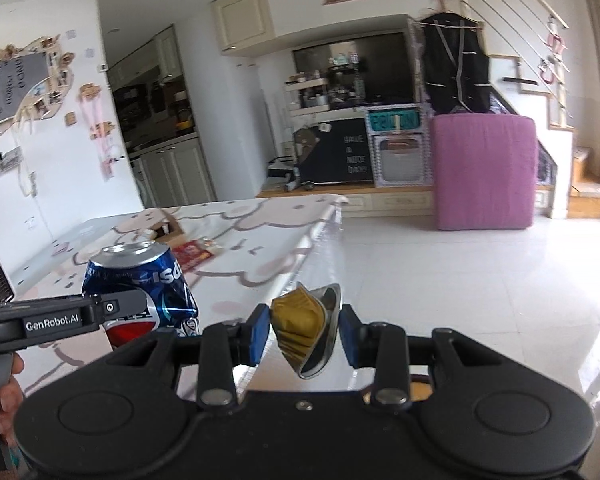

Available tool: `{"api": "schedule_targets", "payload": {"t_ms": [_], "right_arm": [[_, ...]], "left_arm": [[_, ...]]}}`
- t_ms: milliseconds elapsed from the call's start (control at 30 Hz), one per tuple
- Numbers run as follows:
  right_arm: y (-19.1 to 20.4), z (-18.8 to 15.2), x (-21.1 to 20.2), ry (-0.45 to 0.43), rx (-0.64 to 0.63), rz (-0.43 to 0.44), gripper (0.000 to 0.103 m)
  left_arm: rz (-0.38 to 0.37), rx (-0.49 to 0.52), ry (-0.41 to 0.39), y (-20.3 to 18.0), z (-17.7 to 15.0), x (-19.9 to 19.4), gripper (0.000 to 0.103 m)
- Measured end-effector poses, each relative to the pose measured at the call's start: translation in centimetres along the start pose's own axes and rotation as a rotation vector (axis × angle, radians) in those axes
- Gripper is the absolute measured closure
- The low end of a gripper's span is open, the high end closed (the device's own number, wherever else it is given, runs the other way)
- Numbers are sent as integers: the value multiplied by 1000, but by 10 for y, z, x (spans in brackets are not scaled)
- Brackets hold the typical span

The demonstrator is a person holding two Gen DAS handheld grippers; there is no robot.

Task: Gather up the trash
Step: 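Carry both cans over the wastebasket with both grippers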

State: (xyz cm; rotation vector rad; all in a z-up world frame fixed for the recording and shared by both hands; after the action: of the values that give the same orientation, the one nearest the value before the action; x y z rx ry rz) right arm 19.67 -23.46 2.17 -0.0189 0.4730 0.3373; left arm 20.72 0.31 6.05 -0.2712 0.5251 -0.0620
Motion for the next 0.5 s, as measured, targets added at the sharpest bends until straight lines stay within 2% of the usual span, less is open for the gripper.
{"api": "schedule_targets", "payload": {"t_ms": [267,500], "right_arm": [[-42,-23,-11,25,41,-52,65],[-83,-53,-8,84,98,-99,65]], "left_arm": [[-56,48,67,-43,-25,25,72],[-87,89,178,-72,-56,65,72]]}}
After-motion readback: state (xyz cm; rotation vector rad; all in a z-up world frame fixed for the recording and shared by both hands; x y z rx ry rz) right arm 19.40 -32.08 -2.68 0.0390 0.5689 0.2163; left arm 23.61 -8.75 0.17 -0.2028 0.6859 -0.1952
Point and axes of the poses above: each gripper's, at about its wrist camera, not at the fingertips, and x roughly the way its jaws point, y to its left, z to its top, the point moved 3 cm from there along x, roughly the way its jaws point, and after that the axes turned 9 degrees about -x, right-handed, at the moved point
